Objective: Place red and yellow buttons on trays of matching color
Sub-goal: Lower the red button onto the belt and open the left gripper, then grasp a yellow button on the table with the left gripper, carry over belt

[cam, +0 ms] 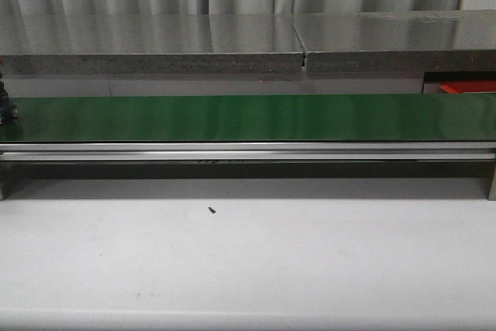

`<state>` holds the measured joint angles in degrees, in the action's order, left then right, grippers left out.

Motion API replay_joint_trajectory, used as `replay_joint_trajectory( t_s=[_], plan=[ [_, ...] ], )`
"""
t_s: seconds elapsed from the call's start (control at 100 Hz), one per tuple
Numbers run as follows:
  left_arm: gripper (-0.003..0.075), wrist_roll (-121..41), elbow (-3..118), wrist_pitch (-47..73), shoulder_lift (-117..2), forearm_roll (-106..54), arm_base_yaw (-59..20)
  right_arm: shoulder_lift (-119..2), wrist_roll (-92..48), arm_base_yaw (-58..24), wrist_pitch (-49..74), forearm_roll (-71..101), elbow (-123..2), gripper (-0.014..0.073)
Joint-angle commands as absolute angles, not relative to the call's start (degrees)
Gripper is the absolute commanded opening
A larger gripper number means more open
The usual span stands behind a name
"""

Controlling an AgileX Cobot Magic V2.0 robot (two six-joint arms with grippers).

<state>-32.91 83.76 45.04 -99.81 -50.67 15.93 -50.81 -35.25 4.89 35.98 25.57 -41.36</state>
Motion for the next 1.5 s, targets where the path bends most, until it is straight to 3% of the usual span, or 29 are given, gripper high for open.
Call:
replay_joint_trajectory(
  t_s=[0.0, 0.23, 0.52, 0.81, 1.49],
  plan=[
    [0.0643, -33.26, 87.77, 43.46, -96.36, -53.05, 17.55, -50.19, -35.72, 4.75, 32.90, 26.18, -42.85, -0.0067],
    [0.0643, -28.11, 88.19, 41.38, -98.72, -40.41, 22.82, -50.19, -35.72, 4.75, 32.90, 26.18, -42.85, -0.0067],
    [0.0642, -27.80, 90.25, 37.37, -107.80, -38.26, 27.33, -50.19, -35.72, 4.75, 32.90, 26.18, -42.85, -0.0067],
    [0.0642, -27.51, 96.09, 31.44, -115.36, -36.28, 27.38, -50.19, -35.72, 4.75, 32.90, 26.18, -42.85, -0.0067],
    [0.0642, -24.86, 116.49, 33.12, -132.10, -32.62, 27.38, -50.19, -35.72, 4.75, 32.90, 26.18, -42.85, -0.0067]
  ],
)
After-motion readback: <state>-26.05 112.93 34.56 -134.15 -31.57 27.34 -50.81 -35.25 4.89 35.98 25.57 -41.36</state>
